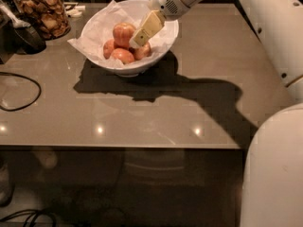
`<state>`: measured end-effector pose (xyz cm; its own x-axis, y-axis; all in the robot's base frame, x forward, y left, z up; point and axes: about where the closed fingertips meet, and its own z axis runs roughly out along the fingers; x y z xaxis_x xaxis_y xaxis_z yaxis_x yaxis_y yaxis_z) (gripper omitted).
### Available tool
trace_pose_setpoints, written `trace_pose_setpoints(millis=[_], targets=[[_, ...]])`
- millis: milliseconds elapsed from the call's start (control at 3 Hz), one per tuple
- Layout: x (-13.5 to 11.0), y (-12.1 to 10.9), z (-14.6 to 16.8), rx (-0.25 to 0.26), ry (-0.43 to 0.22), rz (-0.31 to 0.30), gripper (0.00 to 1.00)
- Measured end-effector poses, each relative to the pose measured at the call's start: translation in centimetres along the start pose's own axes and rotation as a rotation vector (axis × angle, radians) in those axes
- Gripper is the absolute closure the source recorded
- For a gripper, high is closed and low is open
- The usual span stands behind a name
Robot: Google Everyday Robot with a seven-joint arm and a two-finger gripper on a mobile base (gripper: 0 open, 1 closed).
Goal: Pick apple from white bowl
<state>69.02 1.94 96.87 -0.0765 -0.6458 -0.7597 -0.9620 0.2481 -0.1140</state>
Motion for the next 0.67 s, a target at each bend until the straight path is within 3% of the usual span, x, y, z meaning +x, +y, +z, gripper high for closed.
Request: trace_pose_setpoints(millis=[667], targets=[[0.05,-0.21,0.87,0.004,-0.037,0.027,0.0]])
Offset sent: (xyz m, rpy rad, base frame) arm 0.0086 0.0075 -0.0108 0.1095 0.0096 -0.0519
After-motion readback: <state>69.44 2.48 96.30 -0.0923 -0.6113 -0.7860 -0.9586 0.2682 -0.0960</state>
